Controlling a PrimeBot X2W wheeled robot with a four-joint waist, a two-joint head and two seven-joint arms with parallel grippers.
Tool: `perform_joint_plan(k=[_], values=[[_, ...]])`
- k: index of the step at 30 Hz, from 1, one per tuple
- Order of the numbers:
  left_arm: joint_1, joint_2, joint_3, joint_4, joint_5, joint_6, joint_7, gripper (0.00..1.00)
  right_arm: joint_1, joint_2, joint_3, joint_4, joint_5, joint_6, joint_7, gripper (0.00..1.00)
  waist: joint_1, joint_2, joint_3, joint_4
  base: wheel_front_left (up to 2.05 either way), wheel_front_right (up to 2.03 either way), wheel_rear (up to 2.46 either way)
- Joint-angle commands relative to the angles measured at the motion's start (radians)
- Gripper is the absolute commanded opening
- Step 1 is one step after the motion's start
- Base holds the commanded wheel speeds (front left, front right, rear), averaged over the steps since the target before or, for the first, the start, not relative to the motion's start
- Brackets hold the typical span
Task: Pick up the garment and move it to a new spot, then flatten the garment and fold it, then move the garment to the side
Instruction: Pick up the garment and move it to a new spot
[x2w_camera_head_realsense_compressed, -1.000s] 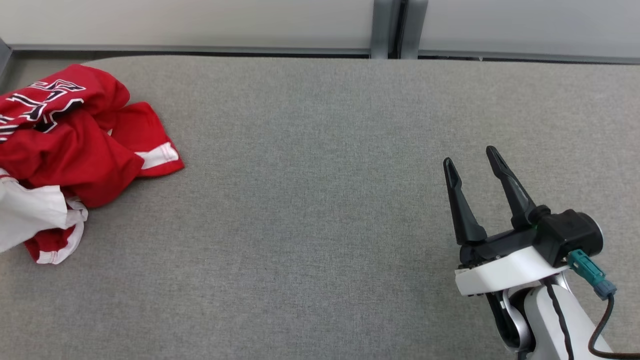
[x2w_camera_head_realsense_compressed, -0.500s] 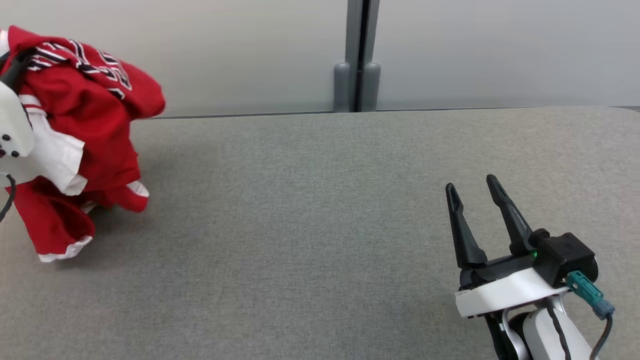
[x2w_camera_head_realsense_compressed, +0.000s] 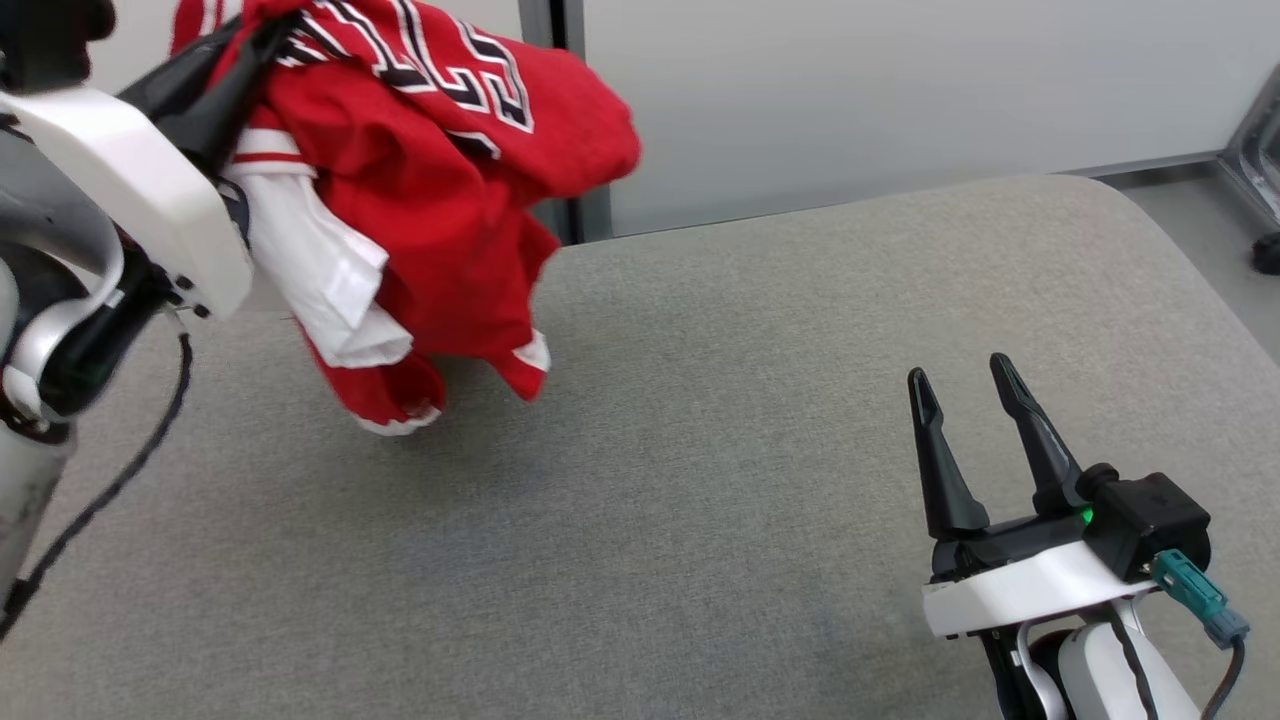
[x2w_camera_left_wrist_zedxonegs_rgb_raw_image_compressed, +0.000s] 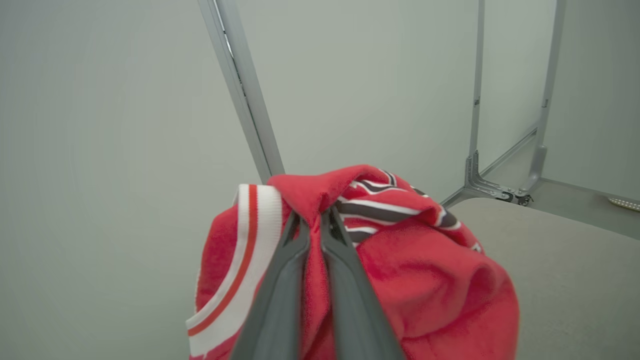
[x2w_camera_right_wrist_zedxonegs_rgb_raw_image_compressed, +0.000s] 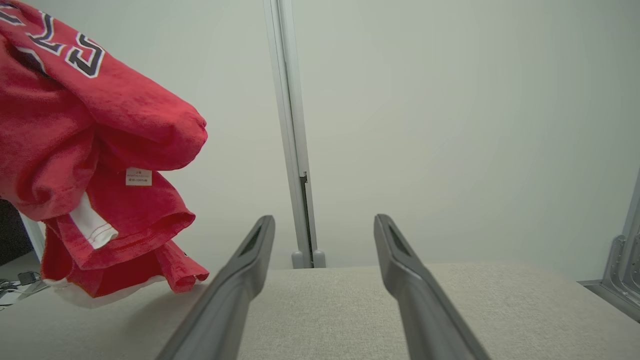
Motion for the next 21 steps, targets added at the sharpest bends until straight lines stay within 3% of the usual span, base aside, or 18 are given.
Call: perform_joint_plan(k=[1, 6, 12, 14, 15, 19, 20, 21], values=[[0.044, -0.011, 0.002, -0.063, -0.013, 0.027, 0.0, 0.0, 0.004, -0.004, -0.007, -0.004, 0.0, 0.002, -0.005, 1.0, 0.0, -0.0001, 0.022, -0.041, 0.0, 0.0, 0.0], [0.177, -0.061, -0.037, -0.162, 0.012, 0.095, -0.063, 0.0, 0.004, -0.003, -0.004, -0.007, 0.012, 0.002, -0.005, 1.0, 0.0, -0.0001, 0.055, -0.082, 0.0, 0.0, 0.0], [0.322, -0.132, -0.116, -0.108, 0.087, 0.148, -0.185, 0.0, -0.007, -0.004, -0.006, -0.009, 0.018, 0.002, -0.005, 1.0, 0.0, -0.0001, 0.082, -0.106, 0.0, 0.0, 0.0], [0.359, -0.174, -0.144, -0.056, 0.111, 0.157, -0.246, 0.0, -0.01, -0.004, -0.008, -0.007, 0.018, 0.002, -0.005, 1.0, 0.0, -0.0001, 0.091, -0.106, 0.0, 0.0, 0.0], [0.39, -0.22, -0.183, 0.014, 0.127, 0.145, -0.292, 0.0, -0.011, -0.004, -0.008, -0.004, 0.017, 0.002, -0.005, 1.0, 0.0, -0.0001, 0.097, -0.1, 0.0, 0.0, 0.0], [0.392, -0.299, -0.247, 0.172, 0.169, 0.117, -0.37, 0.0, -0.015, -0.004, 0.0, 0.005, 0.014, 0.002, -0.005, 1.0, 0.0, -0.0001, 0.096, -0.075, 0.0, 0.0, 0.0], [0.386, -0.319, -0.26, 0.21, 0.175, 0.107, -0.387, 0.2, -0.015, -0.004, 0.001, 0.006, 0.014, 0.002, -0.005, 1.0, 0.0, -0.0001, 0.094, -0.067, 0.0, 0.0, 0.0], [0.381, -0.337, -0.273, 0.246, 0.181, 0.098, -0.399, 0.94, -0.015, -0.004, 0.002, 0.008, 0.014, 0.002, -0.005, 1.0, 0.0, -0.0001, 0.091, -0.06, 0.0, 0.0, 0.0]])
